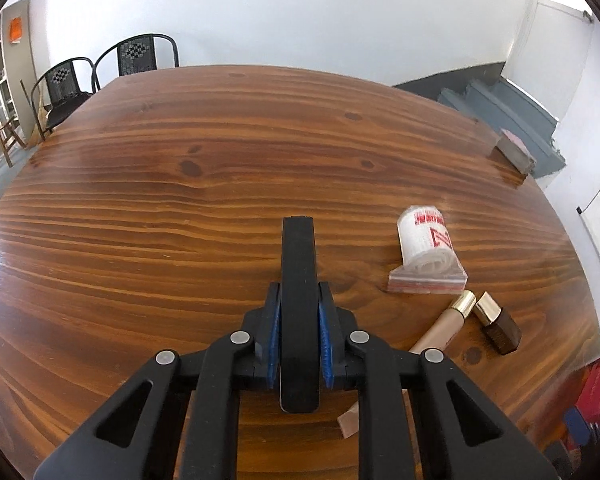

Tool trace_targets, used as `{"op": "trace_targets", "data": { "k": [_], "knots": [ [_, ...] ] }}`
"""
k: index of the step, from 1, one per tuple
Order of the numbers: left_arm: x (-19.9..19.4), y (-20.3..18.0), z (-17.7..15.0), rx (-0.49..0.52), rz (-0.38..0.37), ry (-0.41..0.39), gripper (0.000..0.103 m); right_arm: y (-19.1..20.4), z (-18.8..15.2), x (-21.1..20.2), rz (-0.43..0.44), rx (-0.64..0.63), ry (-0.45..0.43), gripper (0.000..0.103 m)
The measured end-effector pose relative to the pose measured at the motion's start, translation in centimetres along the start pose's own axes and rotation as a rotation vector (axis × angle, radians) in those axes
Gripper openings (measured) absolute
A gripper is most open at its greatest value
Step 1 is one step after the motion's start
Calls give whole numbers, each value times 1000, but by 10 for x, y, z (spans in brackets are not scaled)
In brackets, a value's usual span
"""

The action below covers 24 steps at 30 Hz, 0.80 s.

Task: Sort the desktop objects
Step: 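Grasp the dark brown bottle with the right gripper while the left holds the comb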

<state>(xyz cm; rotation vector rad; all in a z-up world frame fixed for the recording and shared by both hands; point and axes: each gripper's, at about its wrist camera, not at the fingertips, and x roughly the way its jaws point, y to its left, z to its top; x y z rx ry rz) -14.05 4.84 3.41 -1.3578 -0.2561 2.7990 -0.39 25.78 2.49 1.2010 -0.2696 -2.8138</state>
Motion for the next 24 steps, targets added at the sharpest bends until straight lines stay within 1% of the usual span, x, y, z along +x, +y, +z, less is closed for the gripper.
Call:
{"op": "trace_targets", "data": {
  "k": [4, 6, 9, 11, 12, 17, 18, 19, 20, 21, 22, 23, 24],
  "knots": [
    [-10, 5, 4, -10, -14, -17, 18, 9, 22, 24, -1, -41, 23, 80],
    [-14, 4, 5, -4, -17, -27, 18, 14, 35, 42, -12, -62, 38, 80],
    [-18, 3, 5, 7, -13, -39, 18, 20, 47, 65, -6, -75, 68, 80],
    [-18, 4, 6, 6, -22, -37, 18, 24, 54, 77, -9, -87, 78, 79],
    [-17, 4, 7, 4, -27, -35, 18, 27, 57, 83, -4, -97, 84, 77],
    [-16, 5, 8, -3, -34, -26, 18, 36, 64, 96, 4, -137, 88, 74],
    [-17, 4, 7, -3, -35, -26, 18, 38, 64, 98, 4, -144, 93, 70],
    [-17, 4, 7, -1, -37, -25, 18, 39, 64, 101, 4, -149, 104, 63],
    [-17, 4, 8, 3, -38, -26, 18, 39, 63, 102, -1, -153, 104, 61],
    [-17, 4, 8, 5, -39, -26, 18, 41, 62, 101, -13, -163, 96, 56],
    [-17, 3, 8, 10, -40, -27, 18, 41, 61, 100, -23, -171, 91, 49],
    [-17, 2, 8, 12, -43, -27, 18, 42, 61, 99, -21, -173, 92, 46],
    [-18, 1, 7, 12, -49, -26, 18, 41, 60, 97, -13, -171, 91, 37]
  ]
}}
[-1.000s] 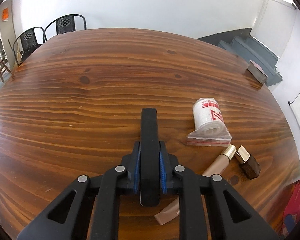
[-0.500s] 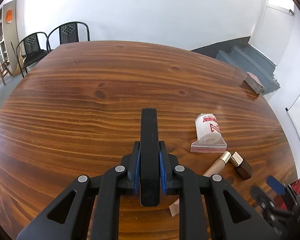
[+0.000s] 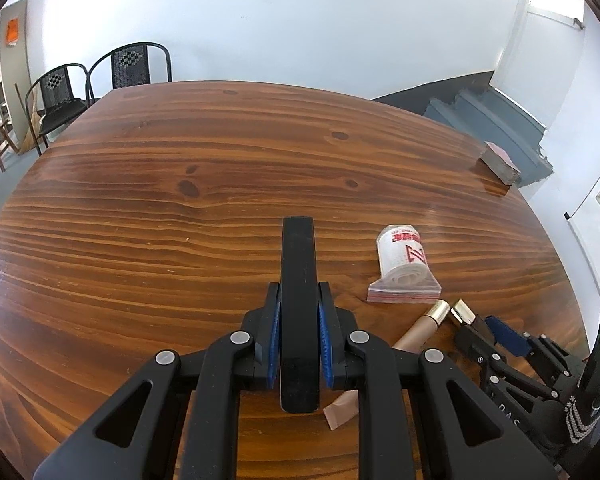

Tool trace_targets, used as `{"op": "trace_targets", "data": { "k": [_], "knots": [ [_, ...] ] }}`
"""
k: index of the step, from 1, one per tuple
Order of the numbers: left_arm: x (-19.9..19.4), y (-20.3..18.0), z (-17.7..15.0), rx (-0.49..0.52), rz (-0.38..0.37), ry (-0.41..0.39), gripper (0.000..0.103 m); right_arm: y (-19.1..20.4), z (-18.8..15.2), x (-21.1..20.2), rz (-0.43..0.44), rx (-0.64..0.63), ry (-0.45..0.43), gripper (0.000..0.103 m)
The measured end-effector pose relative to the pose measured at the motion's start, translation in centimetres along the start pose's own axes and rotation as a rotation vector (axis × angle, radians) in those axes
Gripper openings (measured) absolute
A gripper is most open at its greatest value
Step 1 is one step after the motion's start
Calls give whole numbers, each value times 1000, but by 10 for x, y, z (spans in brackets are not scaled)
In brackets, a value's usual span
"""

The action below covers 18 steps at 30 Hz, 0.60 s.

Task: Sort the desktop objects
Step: 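Grasp the dark brown bottle with the right gripper while the left holds the comb, then carry the black comb and brown bottle over the tin with both grippers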

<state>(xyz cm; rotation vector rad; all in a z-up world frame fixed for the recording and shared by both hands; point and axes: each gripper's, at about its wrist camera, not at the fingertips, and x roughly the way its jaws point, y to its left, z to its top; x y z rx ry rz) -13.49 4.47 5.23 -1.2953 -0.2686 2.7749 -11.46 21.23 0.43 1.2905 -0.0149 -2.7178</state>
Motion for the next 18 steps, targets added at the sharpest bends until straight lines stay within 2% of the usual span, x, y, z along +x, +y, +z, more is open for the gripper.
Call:
{"op": "trace_targets", "data": {
  "k": [1, 3, 11, 18],
  "knots": [
    [-1, -1, 0, 0, -6, 1, 18, -1, -2, -2, 7, 6, 1, 28],
    [-2, -4, -1, 3, -17, 2, 18, -3, -4, -5, 17, 21, 2, 22],
    [-13, -21, -3, 42, -51, -17, 18, -15, -22, -46, 87, 111, -42, 22],
    [-28, -43, -6, 72, -147, -21, 18, -16, -39, -96, 96, 149, -127, 22]
  ]
}}
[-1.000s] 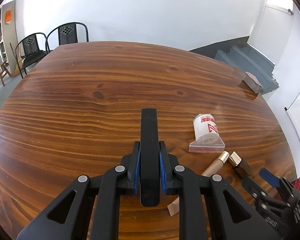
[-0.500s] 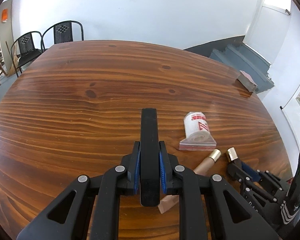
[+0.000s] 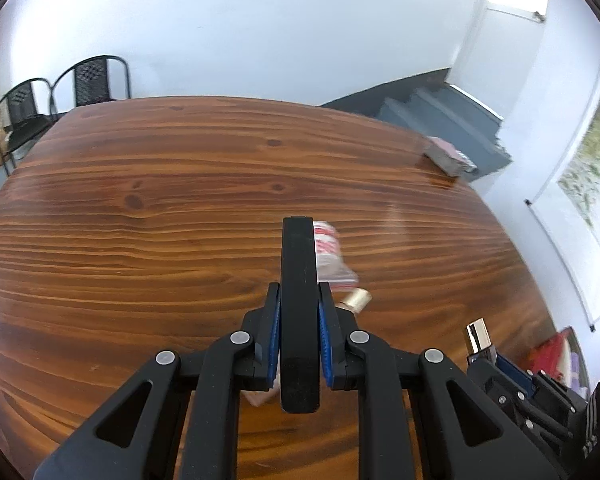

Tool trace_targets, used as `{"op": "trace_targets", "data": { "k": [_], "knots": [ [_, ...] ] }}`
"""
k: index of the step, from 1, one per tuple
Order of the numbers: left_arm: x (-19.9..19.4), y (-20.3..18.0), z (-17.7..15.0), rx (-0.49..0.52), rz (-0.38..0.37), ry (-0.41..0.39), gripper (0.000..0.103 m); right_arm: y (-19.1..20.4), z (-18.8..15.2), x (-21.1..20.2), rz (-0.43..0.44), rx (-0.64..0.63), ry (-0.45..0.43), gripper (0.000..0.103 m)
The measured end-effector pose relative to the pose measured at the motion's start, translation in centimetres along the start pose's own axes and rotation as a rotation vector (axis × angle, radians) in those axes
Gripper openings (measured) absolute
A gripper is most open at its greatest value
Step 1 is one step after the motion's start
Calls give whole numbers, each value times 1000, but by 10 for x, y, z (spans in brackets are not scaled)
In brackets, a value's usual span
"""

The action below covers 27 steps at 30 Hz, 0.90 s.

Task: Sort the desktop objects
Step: 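Carry the black comb and brown bottle over the tin with both grippers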

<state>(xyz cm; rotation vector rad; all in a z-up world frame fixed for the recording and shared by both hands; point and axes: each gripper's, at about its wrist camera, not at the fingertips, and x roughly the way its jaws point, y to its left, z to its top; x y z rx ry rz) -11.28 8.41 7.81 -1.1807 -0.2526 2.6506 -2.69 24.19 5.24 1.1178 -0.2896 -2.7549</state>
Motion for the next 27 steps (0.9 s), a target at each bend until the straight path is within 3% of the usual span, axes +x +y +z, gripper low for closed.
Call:
{"op": "trace_targets", "data": {
  "k": [15, 27],
  "knots": [
    [-33, -89, -35, 178, -157, -4, 18, -50, -47, -121, -119, 131, -174, 22],
    [-54, -166, -75, 316, -264, 15, 18, -119, -96, -191, -237, 258, -233, 22]
  ]
}}
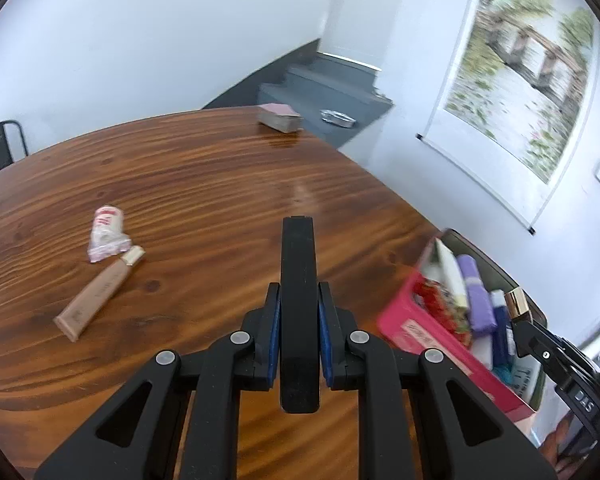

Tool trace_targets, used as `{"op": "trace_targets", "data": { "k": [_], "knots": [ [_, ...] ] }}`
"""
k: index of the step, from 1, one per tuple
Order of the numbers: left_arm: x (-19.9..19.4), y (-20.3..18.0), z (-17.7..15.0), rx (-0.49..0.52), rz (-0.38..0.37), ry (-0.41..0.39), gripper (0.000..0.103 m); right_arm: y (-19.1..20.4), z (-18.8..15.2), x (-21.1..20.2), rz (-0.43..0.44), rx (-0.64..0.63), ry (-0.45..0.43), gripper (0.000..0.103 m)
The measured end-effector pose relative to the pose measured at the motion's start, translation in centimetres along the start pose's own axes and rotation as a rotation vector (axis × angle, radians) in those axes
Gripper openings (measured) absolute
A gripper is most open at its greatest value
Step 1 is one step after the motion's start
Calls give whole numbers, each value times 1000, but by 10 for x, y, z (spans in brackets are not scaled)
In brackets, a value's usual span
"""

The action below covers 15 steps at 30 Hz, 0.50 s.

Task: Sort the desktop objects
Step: 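Carry the black comb and brown bottle over the tin with both grippers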

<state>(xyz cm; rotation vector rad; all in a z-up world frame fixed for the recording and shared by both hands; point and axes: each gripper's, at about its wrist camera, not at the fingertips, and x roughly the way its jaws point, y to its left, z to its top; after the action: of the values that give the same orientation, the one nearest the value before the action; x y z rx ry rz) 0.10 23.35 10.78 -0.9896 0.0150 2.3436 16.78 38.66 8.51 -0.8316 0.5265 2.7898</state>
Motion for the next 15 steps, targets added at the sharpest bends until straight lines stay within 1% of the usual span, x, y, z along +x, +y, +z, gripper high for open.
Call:
{"op": "trace_targets", "data": {
  "k": [7, 10, 15],
  "knots": [
    [8, -42, -9, 55, -59, 33, 18, -56, -13, -7, -63, 95, 29, 22],
    [10, -59, -13, 74, -77, 42, 18, -66, -14, -9, -68, 106, 28, 22],
    [12, -88, -18, 105, -132, 64, 18, -68, -13, -12, -86, 55, 11, 22]
  ]
}}
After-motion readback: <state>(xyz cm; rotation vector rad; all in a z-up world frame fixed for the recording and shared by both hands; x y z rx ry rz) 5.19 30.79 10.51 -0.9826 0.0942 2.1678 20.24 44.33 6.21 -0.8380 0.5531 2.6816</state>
